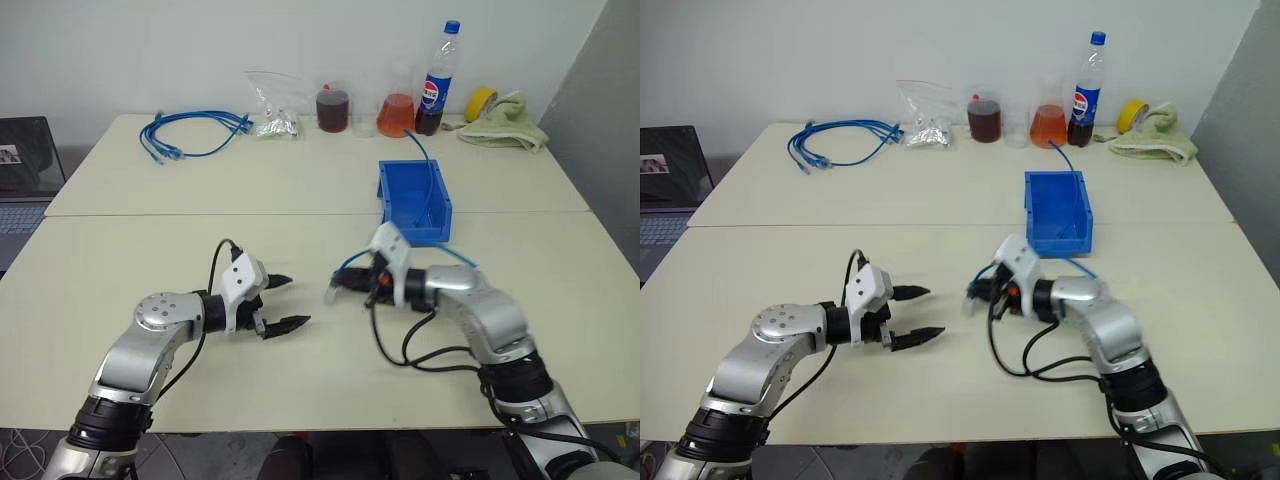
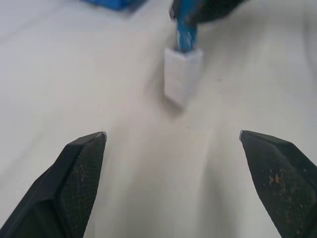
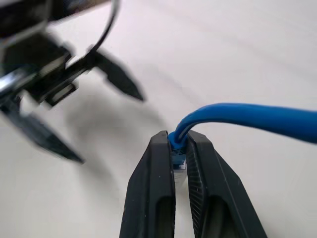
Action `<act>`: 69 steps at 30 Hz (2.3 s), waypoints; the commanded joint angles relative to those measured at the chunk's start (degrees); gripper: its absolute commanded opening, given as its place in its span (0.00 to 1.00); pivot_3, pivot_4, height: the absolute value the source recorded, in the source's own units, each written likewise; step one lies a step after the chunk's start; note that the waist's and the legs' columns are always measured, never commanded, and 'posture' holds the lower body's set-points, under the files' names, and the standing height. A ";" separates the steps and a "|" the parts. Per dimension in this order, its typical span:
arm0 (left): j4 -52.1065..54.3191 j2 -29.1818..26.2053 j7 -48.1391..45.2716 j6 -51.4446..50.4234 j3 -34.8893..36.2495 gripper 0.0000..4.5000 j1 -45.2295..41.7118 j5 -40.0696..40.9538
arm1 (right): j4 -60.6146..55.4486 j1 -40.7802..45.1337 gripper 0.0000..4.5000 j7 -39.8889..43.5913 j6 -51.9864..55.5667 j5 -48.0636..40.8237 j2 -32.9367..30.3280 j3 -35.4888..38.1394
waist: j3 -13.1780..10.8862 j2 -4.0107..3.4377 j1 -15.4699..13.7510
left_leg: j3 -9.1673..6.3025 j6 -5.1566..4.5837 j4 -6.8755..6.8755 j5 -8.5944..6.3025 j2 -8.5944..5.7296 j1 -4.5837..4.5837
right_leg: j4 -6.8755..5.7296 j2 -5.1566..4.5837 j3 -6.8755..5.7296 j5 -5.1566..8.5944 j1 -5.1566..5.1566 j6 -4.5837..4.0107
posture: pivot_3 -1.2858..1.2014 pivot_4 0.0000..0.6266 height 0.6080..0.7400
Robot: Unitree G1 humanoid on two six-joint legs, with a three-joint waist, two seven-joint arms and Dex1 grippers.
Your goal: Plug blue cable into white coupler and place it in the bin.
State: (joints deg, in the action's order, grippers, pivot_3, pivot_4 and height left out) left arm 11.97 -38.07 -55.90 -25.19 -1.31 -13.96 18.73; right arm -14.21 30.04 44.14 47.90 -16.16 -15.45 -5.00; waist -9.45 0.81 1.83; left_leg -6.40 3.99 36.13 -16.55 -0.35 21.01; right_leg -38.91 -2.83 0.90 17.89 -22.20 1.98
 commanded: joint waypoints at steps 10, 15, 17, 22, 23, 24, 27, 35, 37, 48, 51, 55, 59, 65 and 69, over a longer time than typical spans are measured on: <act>2.25 7.24 10.39 -8.35 -4.61 1.00 -16.56 -1.05 | 13.98 16.66 0.01 -13.15 1.94 -7.62 -4.43 21.91 | -0.14 0.05 0.08 | 0.33 -0.08 0.06 -0.02 -0.08 0.01 | -0.06 0.12 -0.03 -0.02 0.02 0.04 | 0.52 0.24 1.00; -2.34 10.57 12.96 -8.80 -7.01 1.00 -21.70 -3.18 | 29.66 22.89 0.01 -13.33 -4.44 -5.90 -5.56 20.90 | -0.14 0.05 0.80 | 0.50 -0.02 0.01 0.02 -0.02 -0.01 | -0.03 0.19 0.02 -0.02 0.01 0.03 | 0.52 0.24 1.00; -3.86 11.90 14.48 -8.76 -7.57 1.00 -23.21 -4.24 | 34.85 24.43 0.01 -13.08 -6.68 -5.14 -5.51 20.17 | -0.15 0.05 0.97 | 0.55 -0.02 0.01 0.02 -0.03 0.01 | -0.03 0.17 0.04 -0.02 0.01 0.03 | 0.52 0.24 1.00; -4.64 14.74 17.09 -9.23 -7.69 1.00 -25.34 -5.16 | 43.49 27.24 0.01 -12.22 -10.90 -3.88 -5.16 18.21 | -0.15 0.06 1.11 | 0.65 -0.01 0.05 0.02 -0.05 0.04 | -0.03 0.11 0.07 -0.03 -0.01 0.03 | 0.52 0.24 1.00; -4.70 15.20 17.59 -9.49 -7.64 1.00 -25.65 -5.25 | 45.26 28.01 0.01 -12.17 -11.54 -3.68 -5.02 17.93 | -0.15 0.06 1.13 | 0.67 -0.01 0.06 0.03 -0.05 0.04 | -0.03 0.10 0.08 -0.03 -0.02 0.03 | 0.52 0.24 1.00; -4.61 15.62 17.92 -9.62 -7.59 1.00 -25.88 -5.23 | 47.00 28.77 0.01 -12.09 -11.99 -3.51 -4.91 17.67 | -0.15 0.06 1.13 | 0.67 -0.01 0.06 0.03 -0.05 0.04 | -0.03 0.10 0.08 -0.03 -0.02 0.03 | 0.52 0.24 1.00; -4.44 16.33 18.39 -10.05 -7.55 1.00 -26.24 -5.20 | 50.89 30.48 0.01 -11.51 -13.09 -2.93 -4.97 16.89 | -0.15 0.06 1.17 | 0.68 0.00 0.10 0.03 -0.05 0.04 | -0.05 0.09 0.07 -0.03 -0.01 0.03 | 0.52 0.24 1.00; -4.24 17.22 18.75 -10.30 -8.01 1.00 -26.65 -5.38 | 67.42 38.84 0.46 -12.19 -19.96 -0.10 -6.57 17.06 | -0.15 0.06 1.29 | 0.70 0.01 0.23 0.03 -0.06 0.06 | -0.08 0.06 0.08 -0.03 -0.01 0.04 | 0.52 0.24 1.00; -4.43 17.20 18.75 -10.20 -8.01 1.00 -26.74 -5.45 | 71.07 40.62 0.55 -13.34 -21.68 0.14 -7.22 17.77 | -0.15 0.06 1.31 | 0.70 0.01 0.27 0.03 -0.06 0.09 | -0.08 0.06 0.07 -0.03 -0.01 0.04 | 0.52 0.24 1.00; -5.04 17.25 18.02 -9.54 -8.58 1.00 -26.32 -5.76 | 86.06 44.97 0.99 -36.17 -37.27 1.15 -11.39 24.73 | -0.15 0.05 1.41 | 0.88 0.01 0.63 0.03 -0.03 0.41 | -0.09 -0.04 -0.01 -0.05 -0.05 0.06 | 0.52 0.24 1.00; -4.97 17.43 17.86 -9.56 -8.48 1.00 -25.96 -5.55 | 86.54 44.83 0.99 -38.30 -39.58 0.76 -12.06 26.32 | -0.16 0.05 1.39 | 0.92 0.01 0.78 0.03 -0.04 0.58 | -0.11 -0.10 -0.04 -0.08 -0.10 0.12 | 0.52 0.24 1.00; -3.94 17.23 18.20 -10.05 -7.95 1.00 -24.62 -5.37 | 83.94 44.17 0.99 -38.86 -44.59 1.76 -13.34 26.40 | -0.16 0.05 1.43 | 1.01 0.01 0.83 0.03 -0.08 0.62 | -0.09 -0.13 -0.01 -0.15 -0.11 0.24 | 0.52 0.24 1.00; -2.80 16.81 18.75 -10.16 -7.11 1.00 -23.14 -5.24 | 75.17 39.05 0.99 -37.41 -47.71 1.84 -12.69 25.49 | -0.15 0.05 1.42 | 1.01 0.01 0.85 0.03 -0.06 0.62 | -0.09 -0.13 -0.01 -0.15 -0.11 0.25 | 0.52 0.24 1.00; -1.04 16.80 20.88 -8.93 -4.84 1.00 -20.27 -5.09 | 40.13 18.12 0.99 -32.04 -47.30 0.89 -8.71 20.34 | -0.15 0.04 1.31 | 0.87 0.00 0.90 0.03 0.02 0.72 | -0.08 -0.21 -0.04 -0.17 -0.10 0.28 | 0.52 0.24 1.00; -0.08 17.61 24.12 -5.25 -1.63 1.00 -16.41 -5.71 | 18.10 1.70 0.99 -27.79 -43.43 -1.19 -6.16 15.60 | -0.13 0.01 1.35 | 0.90 0.00 0.94 0.03 0.00 0.71 | -0.11 -0.22 -0.05 -0.20 -0.13 0.34 | 0.52 0.24 1.00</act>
State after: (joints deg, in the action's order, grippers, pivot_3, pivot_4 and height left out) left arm 9.39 -20.91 -34.02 -33.52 -5.88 -31.93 13.17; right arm 15.93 36.28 13.84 3.55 -15.44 -22.14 12.47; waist -9.57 0.82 3.18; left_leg -5.52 4.00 37.08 -16.51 -0.34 21.71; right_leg -39.04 -3.05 0.84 17.69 -22.32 2.31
